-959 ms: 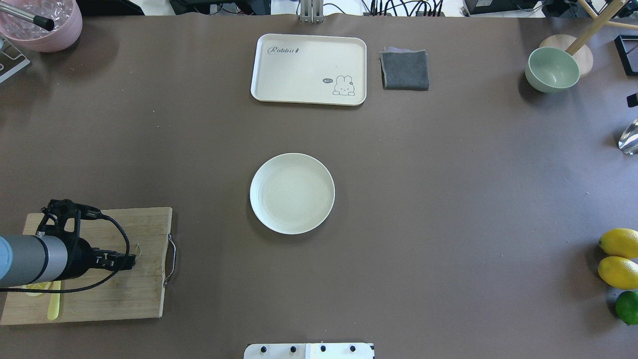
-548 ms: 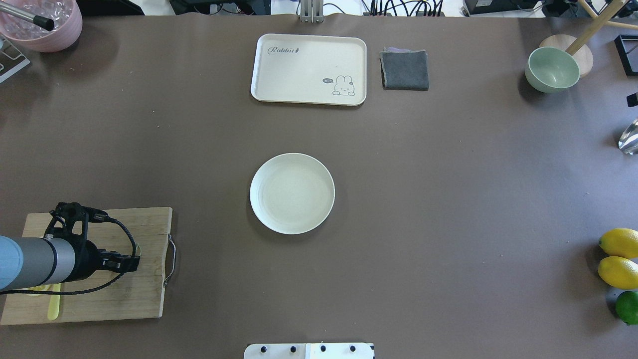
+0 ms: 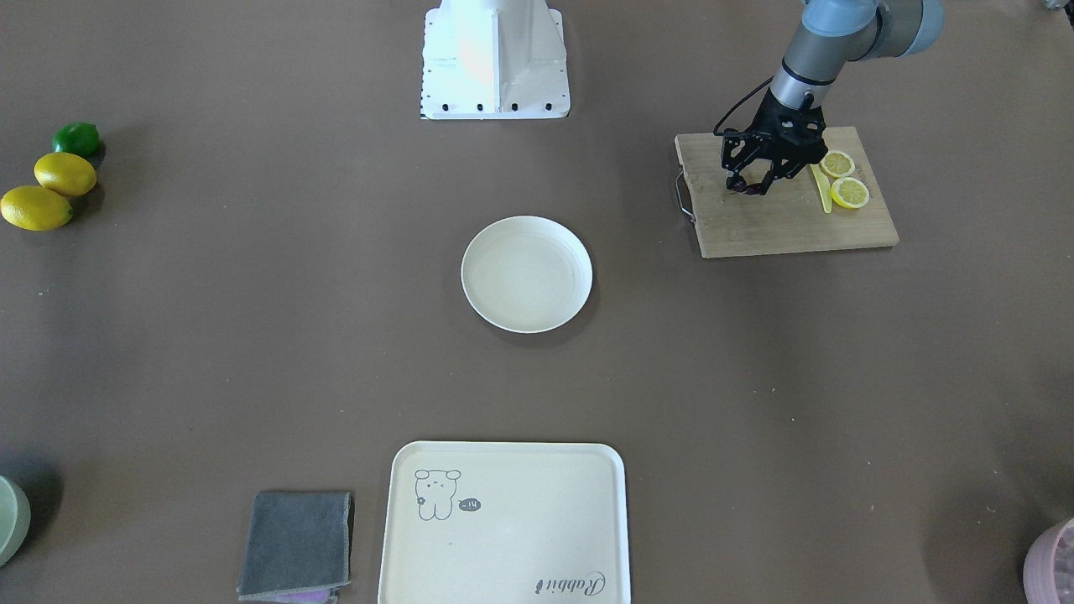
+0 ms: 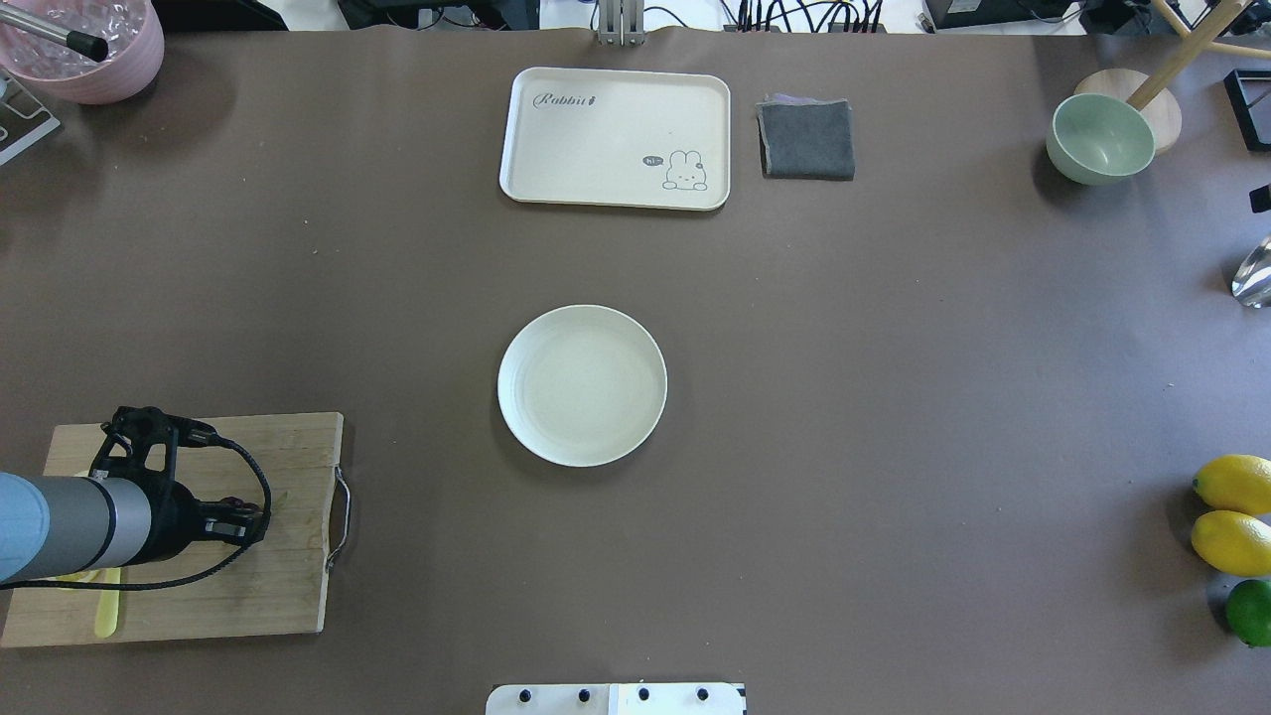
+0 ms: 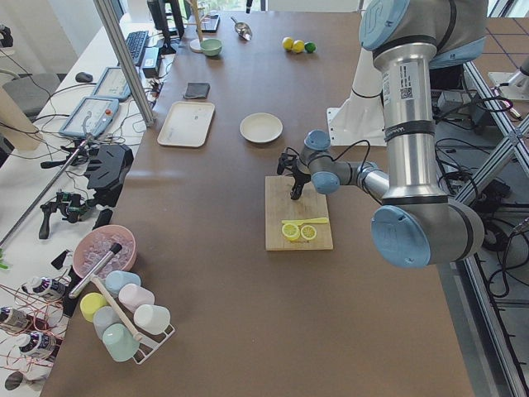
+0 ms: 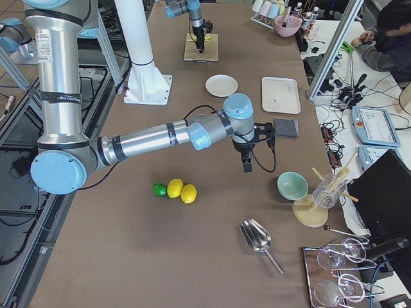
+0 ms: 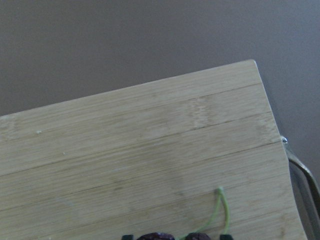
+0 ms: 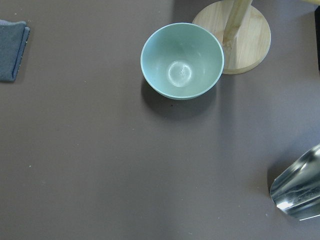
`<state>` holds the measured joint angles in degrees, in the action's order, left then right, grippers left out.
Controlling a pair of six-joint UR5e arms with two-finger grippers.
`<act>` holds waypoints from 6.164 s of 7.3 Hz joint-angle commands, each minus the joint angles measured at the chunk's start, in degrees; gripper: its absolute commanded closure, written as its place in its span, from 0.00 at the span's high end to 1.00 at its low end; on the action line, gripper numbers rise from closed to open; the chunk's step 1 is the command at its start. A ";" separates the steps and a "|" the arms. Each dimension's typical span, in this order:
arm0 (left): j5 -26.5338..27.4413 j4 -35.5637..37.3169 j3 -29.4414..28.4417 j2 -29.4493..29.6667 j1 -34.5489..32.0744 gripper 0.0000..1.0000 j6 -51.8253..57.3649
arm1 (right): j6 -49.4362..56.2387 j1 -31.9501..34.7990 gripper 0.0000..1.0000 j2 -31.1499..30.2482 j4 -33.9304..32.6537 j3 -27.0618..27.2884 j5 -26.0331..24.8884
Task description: Place red cherry on plate
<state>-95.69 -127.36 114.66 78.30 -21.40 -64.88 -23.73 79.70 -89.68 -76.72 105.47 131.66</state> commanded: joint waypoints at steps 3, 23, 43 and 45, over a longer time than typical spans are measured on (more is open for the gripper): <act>-0.37 -0.09 3.53 0.02 -0.93 0.16 -0.16 | 0.00 0.20 1.00 -0.06 -0.01 0.00 0.00; -23.95 63.30 1.01 41.42 -42.49 0.98 34.66 | 8.67 5.45 1.00 -10.69 0.08 -3.52 -0.80; -42.03 41.42 -16.13 5.29 -71.94 0.98 73.40 | 32.26 10.22 1.00 -8.76 -22.42 -1.23 -0.79; -41.85 39.56 -16.31 5.29 -72.03 0.98 73.32 | 32.17 10.13 1.00 -8.58 -22.42 -1.23 -0.96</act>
<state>-137.65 -86.64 98.54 83.62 -93.39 8.52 8.48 89.87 -98.35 -99.14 104.22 130.79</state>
